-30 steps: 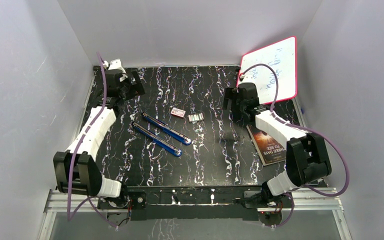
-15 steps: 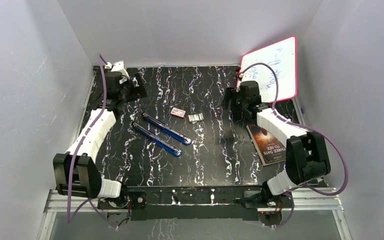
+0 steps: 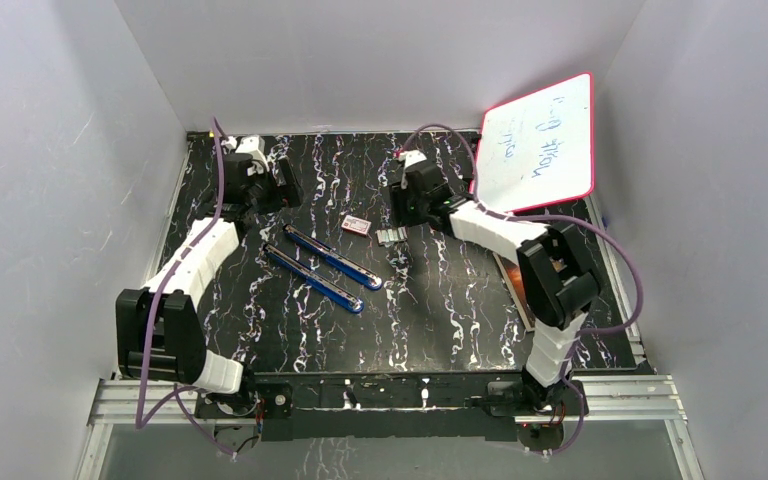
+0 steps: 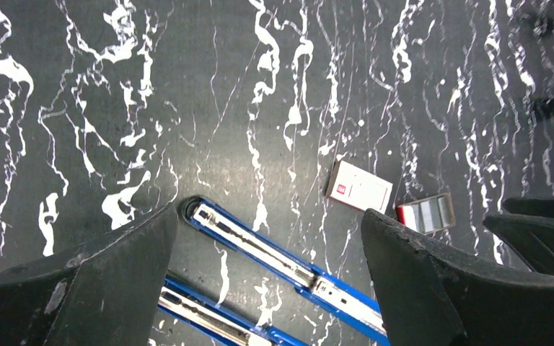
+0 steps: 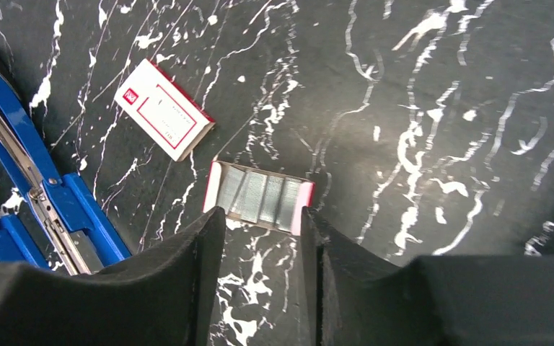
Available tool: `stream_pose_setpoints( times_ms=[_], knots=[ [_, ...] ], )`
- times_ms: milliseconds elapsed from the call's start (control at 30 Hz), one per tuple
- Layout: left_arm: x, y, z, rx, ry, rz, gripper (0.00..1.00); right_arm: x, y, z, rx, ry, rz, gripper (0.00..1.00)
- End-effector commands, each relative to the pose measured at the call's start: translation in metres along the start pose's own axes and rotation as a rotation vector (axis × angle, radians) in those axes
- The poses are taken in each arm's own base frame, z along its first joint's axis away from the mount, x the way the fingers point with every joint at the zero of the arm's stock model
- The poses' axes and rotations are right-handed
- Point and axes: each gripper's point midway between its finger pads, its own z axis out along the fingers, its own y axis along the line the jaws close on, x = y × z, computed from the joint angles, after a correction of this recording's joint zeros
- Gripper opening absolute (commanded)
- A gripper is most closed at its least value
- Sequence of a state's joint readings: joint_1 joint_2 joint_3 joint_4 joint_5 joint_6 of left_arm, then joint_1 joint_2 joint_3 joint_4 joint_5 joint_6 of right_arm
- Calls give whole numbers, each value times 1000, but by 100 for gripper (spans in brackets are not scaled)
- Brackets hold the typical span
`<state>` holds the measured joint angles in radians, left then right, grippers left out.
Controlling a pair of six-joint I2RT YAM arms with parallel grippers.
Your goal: Load the staples into the stapler
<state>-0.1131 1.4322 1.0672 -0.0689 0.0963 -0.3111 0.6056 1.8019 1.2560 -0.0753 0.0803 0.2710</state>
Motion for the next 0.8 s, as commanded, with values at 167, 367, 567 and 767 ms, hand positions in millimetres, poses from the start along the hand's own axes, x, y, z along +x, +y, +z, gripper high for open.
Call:
stream_pose_setpoints(
  times_ms=[167,367,567,767],
  knots=[
    [3,5,-6,-10,-3,36,98,11,13,26,63,64,-86,45],
    [5,5,-5,-8,5,30,97,17,16,35,54,88,-97,45],
    [6,5,-4,-6,9,28,97,20,21,42,29,100,-105,44],
    [7,5,-4,-6,14,26,97,22,29,44,13,105,-118,42]
  ],
)
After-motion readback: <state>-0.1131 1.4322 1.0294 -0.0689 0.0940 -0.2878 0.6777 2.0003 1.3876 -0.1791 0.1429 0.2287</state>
